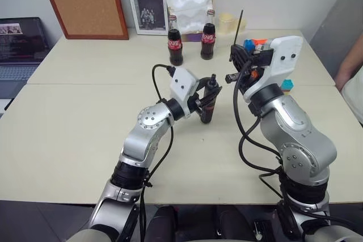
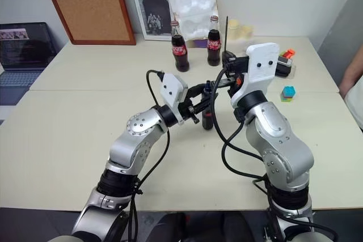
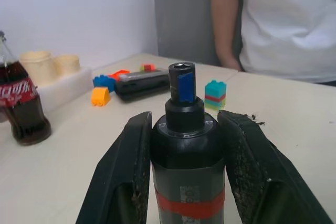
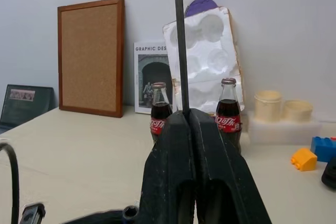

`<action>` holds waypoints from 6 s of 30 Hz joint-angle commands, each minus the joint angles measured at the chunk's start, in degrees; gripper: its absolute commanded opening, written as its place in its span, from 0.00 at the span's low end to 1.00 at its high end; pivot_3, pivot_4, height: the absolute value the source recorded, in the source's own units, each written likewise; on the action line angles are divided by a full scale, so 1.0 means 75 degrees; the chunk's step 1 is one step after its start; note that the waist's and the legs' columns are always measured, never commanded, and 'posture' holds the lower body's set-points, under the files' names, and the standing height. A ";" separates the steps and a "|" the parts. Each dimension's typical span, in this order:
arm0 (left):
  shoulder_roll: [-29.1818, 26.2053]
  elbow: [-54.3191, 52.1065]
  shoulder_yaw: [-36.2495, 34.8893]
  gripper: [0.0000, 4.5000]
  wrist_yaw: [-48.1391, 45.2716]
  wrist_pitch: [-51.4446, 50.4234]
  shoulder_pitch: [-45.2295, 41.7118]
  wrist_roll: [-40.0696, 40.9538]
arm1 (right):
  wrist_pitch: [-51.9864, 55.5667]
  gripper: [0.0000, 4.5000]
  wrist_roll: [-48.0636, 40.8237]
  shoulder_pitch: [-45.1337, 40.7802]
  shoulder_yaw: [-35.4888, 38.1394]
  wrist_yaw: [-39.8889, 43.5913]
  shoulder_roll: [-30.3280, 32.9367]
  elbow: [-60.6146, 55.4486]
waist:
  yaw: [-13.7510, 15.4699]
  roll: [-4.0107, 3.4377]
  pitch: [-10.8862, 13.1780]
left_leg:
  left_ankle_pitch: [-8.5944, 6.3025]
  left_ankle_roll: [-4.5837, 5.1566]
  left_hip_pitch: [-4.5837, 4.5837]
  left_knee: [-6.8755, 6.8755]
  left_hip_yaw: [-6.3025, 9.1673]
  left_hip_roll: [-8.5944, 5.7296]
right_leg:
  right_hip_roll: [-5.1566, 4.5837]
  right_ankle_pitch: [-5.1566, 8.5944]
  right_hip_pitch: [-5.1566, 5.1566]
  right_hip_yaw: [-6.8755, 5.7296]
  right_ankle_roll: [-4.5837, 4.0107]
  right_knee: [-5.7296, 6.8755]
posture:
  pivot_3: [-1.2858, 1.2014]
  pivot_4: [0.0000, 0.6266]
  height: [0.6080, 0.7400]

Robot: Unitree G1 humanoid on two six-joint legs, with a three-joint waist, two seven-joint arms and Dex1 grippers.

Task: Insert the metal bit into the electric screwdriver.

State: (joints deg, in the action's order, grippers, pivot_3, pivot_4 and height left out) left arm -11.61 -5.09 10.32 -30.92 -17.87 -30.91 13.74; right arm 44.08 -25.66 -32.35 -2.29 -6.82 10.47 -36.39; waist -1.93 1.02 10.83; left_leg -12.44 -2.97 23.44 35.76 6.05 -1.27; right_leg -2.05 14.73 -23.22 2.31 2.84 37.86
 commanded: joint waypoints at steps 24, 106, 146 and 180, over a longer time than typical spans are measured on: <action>-0.0181 0.0082 0.0077 0.37 0.0276 -0.0529 0.0057 -0.0380 | -0.0198 0.01 0.1138 0.0359 -0.1026 0.0232 -0.1159 -0.0388 | -0.0015 0.0000 -0.0007 | 0.0003 0.0000 -0.0019 0.0019 -0.0004 0.0004 | 0.0007 0.0010 0.0009 0.0007 0.0021 0.0024 | 0.52 0.24 1.00; -0.0225 -0.0171 0.0067 0.37 0.0067 -0.0507 0.0236 -0.0299 | 0.0313 0.01 0.1500 0.0865 -0.0991 0.0555 -0.1265 -0.0287 | -0.0010 -0.0001 -0.0015 | 0.0003 0.0000 -0.0024 0.0016 -0.0003 0.0004 | 0.0007 0.0010 0.0014 0.0008 0.0022 0.0019 | 0.52 0.24 1.00; -0.0231 -0.0271 0.0062 0.37 0.0070 -0.0556 0.0303 -0.0282 | 0.0333 0.01 0.1937 0.0959 -0.1112 0.0831 -0.1153 -0.0479 | -0.0008 -0.0001 -0.0015 | 0.0003 0.0000 -0.0027 0.0014 -0.0003 0.0004 | 0.0006 0.0011 0.0016 0.0007 0.0022 0.0016 | 0.52 0.24 1.00; -0.0231 -0.0180 0.0050 0.37 0.0030 -0.0494 0.0307 -0.0289 | 0.0247 0.01 0.1584 0.0829 -0.0613 0.1757 -0.0732 -0.0265 | -0.0007 0.0000 -0.0016 | 0.0003 0.0000 -0.0029 0.0014 -0.0003 0.0004 | 0.0006 0.0011 0.0019 0.0006 0.0023 0.0015 | 0.52 0.24 1.00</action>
State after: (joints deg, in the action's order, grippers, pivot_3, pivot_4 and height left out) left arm -12.53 -7.51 10.45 -30.63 -20.62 -29.82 12.65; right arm 46.40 -12.96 -25.53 -8.19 5.18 4.21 -38.65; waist -1.98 1.03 10.71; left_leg -12.42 -2.97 23.23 35.87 6.03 -1.25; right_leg -2.00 14.81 -23.08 2.36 3.01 37.97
